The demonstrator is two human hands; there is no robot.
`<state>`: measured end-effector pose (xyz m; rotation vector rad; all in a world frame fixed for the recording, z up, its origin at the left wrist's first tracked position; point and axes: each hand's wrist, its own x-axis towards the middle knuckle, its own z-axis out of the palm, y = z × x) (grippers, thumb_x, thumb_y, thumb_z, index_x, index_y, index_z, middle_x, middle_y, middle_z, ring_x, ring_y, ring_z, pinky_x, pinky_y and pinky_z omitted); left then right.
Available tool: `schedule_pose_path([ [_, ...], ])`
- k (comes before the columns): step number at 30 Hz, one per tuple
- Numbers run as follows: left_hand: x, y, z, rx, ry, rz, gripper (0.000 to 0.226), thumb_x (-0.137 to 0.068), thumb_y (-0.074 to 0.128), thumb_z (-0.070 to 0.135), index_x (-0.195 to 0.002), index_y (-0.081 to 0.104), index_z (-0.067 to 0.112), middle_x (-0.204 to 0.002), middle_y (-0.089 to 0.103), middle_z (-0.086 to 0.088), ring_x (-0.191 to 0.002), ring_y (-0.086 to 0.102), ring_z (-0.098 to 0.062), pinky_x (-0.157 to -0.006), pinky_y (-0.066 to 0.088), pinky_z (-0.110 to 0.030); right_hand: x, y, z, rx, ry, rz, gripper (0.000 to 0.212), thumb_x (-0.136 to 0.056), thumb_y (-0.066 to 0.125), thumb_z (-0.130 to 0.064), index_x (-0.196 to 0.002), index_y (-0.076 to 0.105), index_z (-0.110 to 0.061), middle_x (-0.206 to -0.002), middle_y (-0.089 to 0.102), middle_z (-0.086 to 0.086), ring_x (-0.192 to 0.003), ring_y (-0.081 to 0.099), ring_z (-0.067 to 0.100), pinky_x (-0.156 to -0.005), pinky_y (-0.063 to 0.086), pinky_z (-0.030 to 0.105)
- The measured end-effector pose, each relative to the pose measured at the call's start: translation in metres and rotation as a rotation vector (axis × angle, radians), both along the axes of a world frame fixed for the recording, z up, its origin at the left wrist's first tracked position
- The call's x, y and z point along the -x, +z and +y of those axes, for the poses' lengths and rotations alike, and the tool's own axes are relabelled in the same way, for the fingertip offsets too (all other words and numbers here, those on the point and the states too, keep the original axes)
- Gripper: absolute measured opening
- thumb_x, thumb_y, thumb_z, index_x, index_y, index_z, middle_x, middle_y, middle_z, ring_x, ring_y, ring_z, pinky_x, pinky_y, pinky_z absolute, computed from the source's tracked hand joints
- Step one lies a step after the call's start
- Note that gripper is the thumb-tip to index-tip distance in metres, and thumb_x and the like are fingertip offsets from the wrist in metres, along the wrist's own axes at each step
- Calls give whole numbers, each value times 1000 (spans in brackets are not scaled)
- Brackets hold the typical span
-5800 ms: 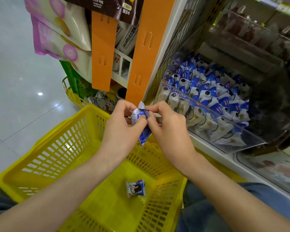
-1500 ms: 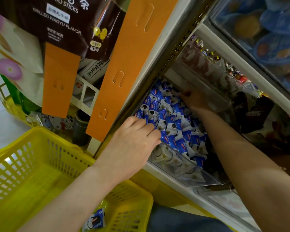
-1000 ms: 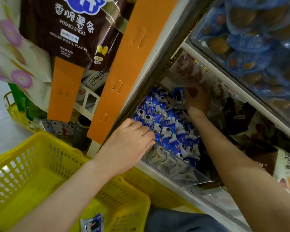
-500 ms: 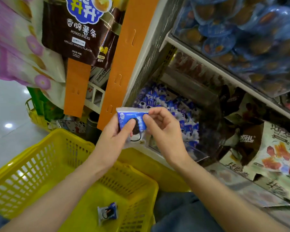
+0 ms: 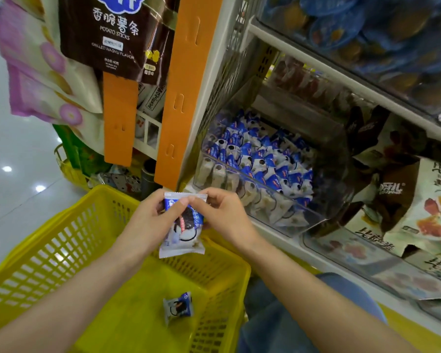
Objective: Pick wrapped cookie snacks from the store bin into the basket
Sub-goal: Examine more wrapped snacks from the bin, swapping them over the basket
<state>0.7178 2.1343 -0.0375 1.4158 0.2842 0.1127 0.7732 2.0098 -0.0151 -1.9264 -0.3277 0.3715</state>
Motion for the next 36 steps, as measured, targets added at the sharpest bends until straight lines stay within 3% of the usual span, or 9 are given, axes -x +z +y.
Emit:
schedule_pose_path([
  [4,0,-4,3,-30,70,38,17,-91,54,27,-81,65,19,-75,71,-4,-70,69,-13,-53,51,-22,3,0,0,125,77,-277,18,-86,64,-27,-76,65,-12,-73,65,9,-66,59,17,-60,48,36],
  [9,-5,-2,2,60,56,73,24,-92,54,30,-73,68,25,-71,71,-1,-69,69,-11,-54,51,-23,5,3,-1,359,126,-820,17,-88,61,-27,-88,66,-11,-81,63,0,-77,55,12,-64,40,20],
  [12,-8,-1,1,118,52,116,22,-91,55,32,-77,70,23,-74,73,-2,-70,70,-13,-62,54,-28,2,2,-3,421,135,-932,14,-89,60,-26,-88,66,-13,-80,62,-2,-71,49,4,-59,38,16],
  [16,-9,-3,-1,158,12,165,14,-86,61,33,-92,65,21,-92,73,-5,-85,70,-20,-76,54,-34,-3,3,-3,201,3,-584,11,-93,55,-20,-89,61,-12,-73,58,-7,-55,50,3,-50,39,13],
  [21,-2,-1,-2,140,107,113,23,-77,71,22,-97,59,22,-90,73,0,-73,69,-8,-62,51,-24,-7,6,-1,-122,-157,-26,14,-96,46,-14,-83,50,-18,-84,62,6,-59,64,10,-50,55,20],
  [25,-1,3,9,107,270,42,17,-78,69,25,-94,64,20,-84,72,5,-68,66,1,-58,51,-16,0,5,1,-208,-98,369,20,-97,44,-7,-113,48,4,-101,64,18,-73,63,11,-62,55,20],
  [29,3,2,14,-166,242,-51,6,-83,66,19,-84,65,25,-82,70,4,-64,61,1,-57,48,-13,6,2,-1,127,68,136,50,-84,62,-2,-127,37,-7,-123,55,12,-105,57,15,-86,50,25],
  [31,5,2,15,-318,187,-65,10,-81,68,17,-80,65,26,-81,69,3,-68,58,-5,-62,45,-18,9,3,-1,202,146,-29,65,-81,68,-6,-135,32,-11,-128,50,4,-113,48,7,-92,42,13],
  [36,12,1,14,-204,139,-58,8,-84,64,17,-81,66,24,-76,70,1,-69,63,-2,-62,52,-17,12,5,-1,120,249,-28,37,-82,69,-13,-115,52,-16,-111,61,-1,-96,59,10,-83,51,24],
])
